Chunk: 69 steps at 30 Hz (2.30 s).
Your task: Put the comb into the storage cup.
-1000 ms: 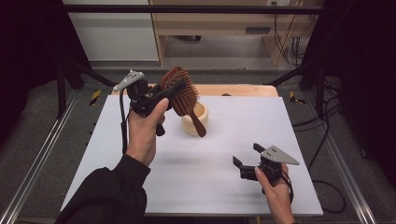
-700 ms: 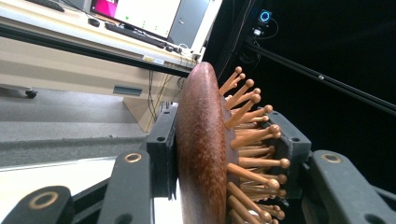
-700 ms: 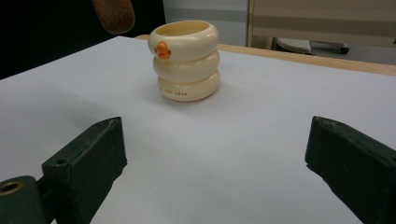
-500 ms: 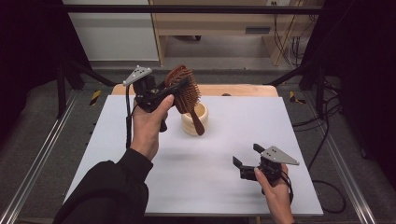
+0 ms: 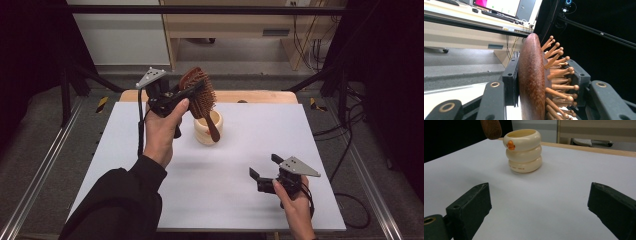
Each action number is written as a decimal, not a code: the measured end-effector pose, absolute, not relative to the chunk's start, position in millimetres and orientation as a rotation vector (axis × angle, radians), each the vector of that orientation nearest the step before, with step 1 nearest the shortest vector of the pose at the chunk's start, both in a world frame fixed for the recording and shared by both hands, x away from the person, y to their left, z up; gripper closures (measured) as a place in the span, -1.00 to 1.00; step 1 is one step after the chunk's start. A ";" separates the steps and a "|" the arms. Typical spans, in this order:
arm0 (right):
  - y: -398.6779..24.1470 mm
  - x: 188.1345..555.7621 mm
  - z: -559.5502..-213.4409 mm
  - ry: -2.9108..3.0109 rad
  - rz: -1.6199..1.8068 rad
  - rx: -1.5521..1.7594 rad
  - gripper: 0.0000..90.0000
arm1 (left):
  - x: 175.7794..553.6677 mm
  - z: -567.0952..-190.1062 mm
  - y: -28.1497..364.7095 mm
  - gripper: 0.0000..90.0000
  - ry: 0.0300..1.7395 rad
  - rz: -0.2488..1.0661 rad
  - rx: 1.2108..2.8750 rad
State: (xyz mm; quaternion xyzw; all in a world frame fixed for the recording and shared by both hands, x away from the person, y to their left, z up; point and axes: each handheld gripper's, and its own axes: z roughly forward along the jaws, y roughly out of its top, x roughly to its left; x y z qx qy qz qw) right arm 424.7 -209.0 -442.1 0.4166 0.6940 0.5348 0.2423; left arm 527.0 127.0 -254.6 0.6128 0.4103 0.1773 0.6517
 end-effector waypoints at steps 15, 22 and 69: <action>-209.4 424.7 -442.7 1.896 1.467 1.140 -0.88 | 530.2 -253.0 128.4 0.15 0.932 0.414 1.391; -209.0 424.8 -443.2 1.901 1.463 1.136 -0.89 | 535.8 -252.7 128.0 0.15 0.940 0.426 1.393; -210.6 427.4 -445.8 1.910 1.477 1.143 -0.89 | 582.5 -250.8 132.8 0.15 0.974 0.475 1.291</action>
